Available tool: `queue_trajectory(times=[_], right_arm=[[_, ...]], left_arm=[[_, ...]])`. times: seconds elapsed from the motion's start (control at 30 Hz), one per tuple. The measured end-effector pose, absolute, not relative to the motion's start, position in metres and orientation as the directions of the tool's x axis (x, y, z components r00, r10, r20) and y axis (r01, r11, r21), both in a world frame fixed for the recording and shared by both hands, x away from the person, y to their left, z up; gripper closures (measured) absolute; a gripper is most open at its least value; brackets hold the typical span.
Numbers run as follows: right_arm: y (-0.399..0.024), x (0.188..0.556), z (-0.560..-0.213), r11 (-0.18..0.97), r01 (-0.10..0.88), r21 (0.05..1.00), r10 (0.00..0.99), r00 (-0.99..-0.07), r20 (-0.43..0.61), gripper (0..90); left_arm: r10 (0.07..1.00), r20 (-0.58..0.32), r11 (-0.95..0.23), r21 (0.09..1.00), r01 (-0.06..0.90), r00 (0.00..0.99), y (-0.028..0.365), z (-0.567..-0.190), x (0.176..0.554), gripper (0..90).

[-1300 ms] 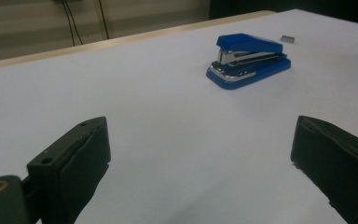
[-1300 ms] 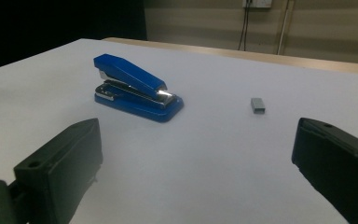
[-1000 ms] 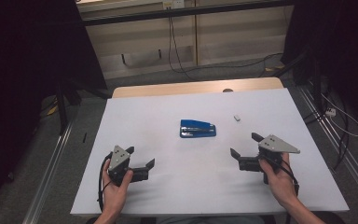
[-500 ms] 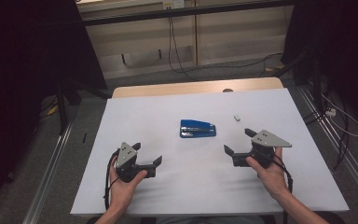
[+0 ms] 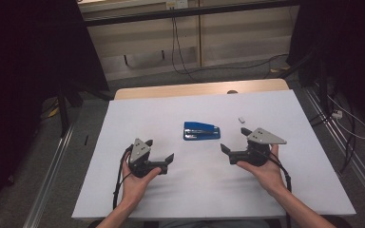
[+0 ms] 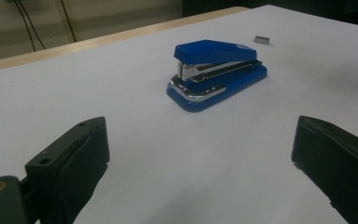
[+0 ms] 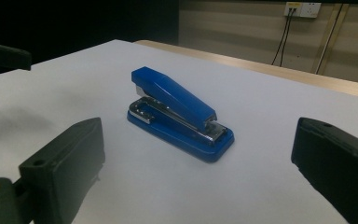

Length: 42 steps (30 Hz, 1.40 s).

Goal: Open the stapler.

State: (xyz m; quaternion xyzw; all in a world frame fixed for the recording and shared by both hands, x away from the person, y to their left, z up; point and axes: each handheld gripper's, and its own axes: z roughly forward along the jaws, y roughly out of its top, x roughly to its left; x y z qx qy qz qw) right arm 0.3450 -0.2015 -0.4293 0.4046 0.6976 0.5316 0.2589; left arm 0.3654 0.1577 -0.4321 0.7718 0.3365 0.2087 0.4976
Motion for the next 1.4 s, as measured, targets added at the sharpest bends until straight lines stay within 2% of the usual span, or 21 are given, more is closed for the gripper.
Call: queue_trajectory(times=[0.27,0.37,0.8,0.9,1.23,1.33,1.4], right_arm=[[-0.192,0.352,-0.428,0.102,0.297,0.949,0.826,-0.557,0.086,6.2],[-0.189,0.357,-0.425,0.107,0.291,0.951,0.826,-0.558,0.078,5.9],[-0.170,0.384,-0.423,0.114,0.284,0.952,0.829,-0.555,0.066,7.6],[-0.167,0.391,-0.426,0.129,0.279,0.952,0.836,-0.547,0.047,12.3],[-0.158,0.412,-0.428,0.123,0.316,0.941,0.829,-0.553,0.078,12.6],[-0.156,0.417,-0.428,0.127,0.321,0.939,0.817,-0.571,0.085,19.1],[-0.153,0.420,-0.428,0.129,0.320,0.939,0.813,-0.576,0.085,19.8]], left_arm=[[0.707,0.011,-0.277,0.924,0.263,0.707,0.143,-0.427,0.377,2.9],[0.699,0.025,-0.306,0.914,0.267,0.715,0.137,-0.426,0.382,2.7],[0.681,-0.024,-0.303,0.901,0.311,0.732,0.127,-0.424,0.408,5.5],[0.681,-0.015,-0.320,0.894,0.315,0.732,0.126,-0.426,0.415,5.8],[0.697,-0.027,-0.302,0.896,0.327,0.717,0.125,-0.423,0.440,6.8],[0.697,-0.023,-0.303,0.896,0.324,0.717,0.122,-0.423,0.449,7.3],[0.699,-0.019,-0.301,0.899,0.318,0.715,0.119,-0.424,0.453,7.3]])
